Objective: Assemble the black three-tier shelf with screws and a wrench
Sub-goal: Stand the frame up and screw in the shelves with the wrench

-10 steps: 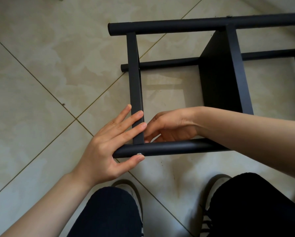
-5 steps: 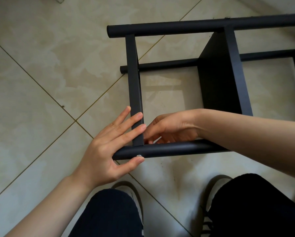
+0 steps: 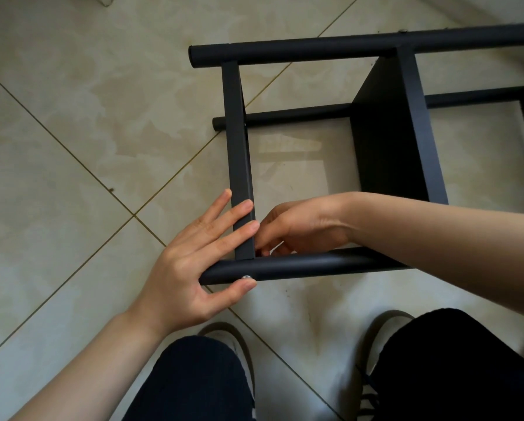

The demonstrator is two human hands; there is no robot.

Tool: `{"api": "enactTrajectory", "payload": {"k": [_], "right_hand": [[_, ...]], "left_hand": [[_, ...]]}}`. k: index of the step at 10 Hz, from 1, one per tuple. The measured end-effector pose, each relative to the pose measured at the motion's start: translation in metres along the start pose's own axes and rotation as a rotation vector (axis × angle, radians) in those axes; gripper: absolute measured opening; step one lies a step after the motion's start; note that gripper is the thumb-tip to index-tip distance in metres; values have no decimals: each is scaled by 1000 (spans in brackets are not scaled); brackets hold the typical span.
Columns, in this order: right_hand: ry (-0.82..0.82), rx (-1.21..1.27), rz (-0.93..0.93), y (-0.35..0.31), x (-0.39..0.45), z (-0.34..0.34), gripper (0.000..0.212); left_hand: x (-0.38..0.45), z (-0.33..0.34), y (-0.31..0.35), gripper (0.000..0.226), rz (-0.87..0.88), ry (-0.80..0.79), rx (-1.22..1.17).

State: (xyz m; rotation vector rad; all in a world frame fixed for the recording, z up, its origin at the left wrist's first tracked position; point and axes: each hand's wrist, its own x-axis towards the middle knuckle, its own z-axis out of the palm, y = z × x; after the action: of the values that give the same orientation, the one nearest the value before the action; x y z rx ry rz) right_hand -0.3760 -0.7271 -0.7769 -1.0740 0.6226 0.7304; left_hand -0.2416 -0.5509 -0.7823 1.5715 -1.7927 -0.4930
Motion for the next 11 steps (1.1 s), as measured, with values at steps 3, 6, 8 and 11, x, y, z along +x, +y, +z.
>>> {"api": "enactTrajectory", "payload": {"k": [3, 6, 8, 11], "right_hand": [[-9, 21, -14, 1, 0, -1, 14], [-8, 31, 0, -1, 0, 1, 13], [19, -16, 10, -1, 2, 3, 19], [-10, 36, 5, 1, 3, 0, 13]], "left_hand": [[0, 1, 0, 56, -2, -1, -4], [1, 1, 0, 57, -4, 0, -7], [0, 2, -1, 58, 1, 8, -19], [1, 2, -1, 58, -10, 1, -16]]}}
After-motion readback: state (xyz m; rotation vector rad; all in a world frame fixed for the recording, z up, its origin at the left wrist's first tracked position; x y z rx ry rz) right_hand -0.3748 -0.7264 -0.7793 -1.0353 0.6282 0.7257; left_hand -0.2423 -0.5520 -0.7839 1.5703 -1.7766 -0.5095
